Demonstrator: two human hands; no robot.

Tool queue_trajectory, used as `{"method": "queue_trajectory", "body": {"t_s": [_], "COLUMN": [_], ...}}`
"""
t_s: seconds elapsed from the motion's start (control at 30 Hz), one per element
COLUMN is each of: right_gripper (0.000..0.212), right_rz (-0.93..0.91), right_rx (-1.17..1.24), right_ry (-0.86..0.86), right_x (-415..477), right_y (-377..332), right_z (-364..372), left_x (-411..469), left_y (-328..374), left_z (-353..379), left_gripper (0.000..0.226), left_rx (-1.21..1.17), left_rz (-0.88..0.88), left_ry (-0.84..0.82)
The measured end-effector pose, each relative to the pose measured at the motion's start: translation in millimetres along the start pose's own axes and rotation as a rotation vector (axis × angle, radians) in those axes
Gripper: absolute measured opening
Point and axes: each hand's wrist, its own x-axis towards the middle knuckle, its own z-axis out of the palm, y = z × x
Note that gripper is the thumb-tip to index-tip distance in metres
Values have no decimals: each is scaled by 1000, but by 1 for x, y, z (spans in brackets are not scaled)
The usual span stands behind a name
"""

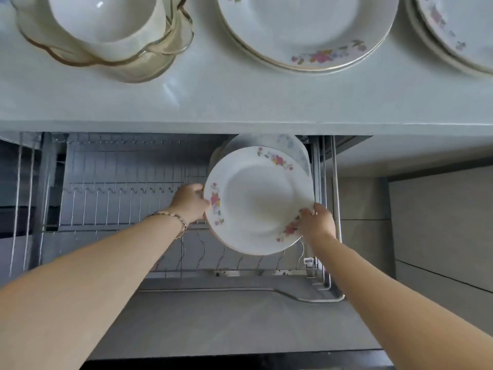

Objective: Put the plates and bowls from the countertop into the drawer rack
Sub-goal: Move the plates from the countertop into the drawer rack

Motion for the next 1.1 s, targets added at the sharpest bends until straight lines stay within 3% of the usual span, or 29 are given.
{"method": "queue_trajectory", "body": {"t_s": [0.57,0.73,0.87,1.0,1.1], "right_gripper": [37,32,24,12,19], "right_rz": [71,23,-16,120,135], "right_rx": [29,29,118,172,174], "right_ry": [264,311,312,201,205], "right_x": [45,52,47,46,48], "right_y": [0,1,8,10,6], "right_z": [35,37,41,51,53], "left_x": [70,64,56,48,48], "left_y": [10,16,4,1,4], "left_z": [35,36,46,60,63], "left_gripper": [27,35,41,44,49], "left_rx": [85,-117,-386,-500,-504], "left_rz": [96,116,-7,-148,-150], "left_ry": [242,232,153,63,51]}}
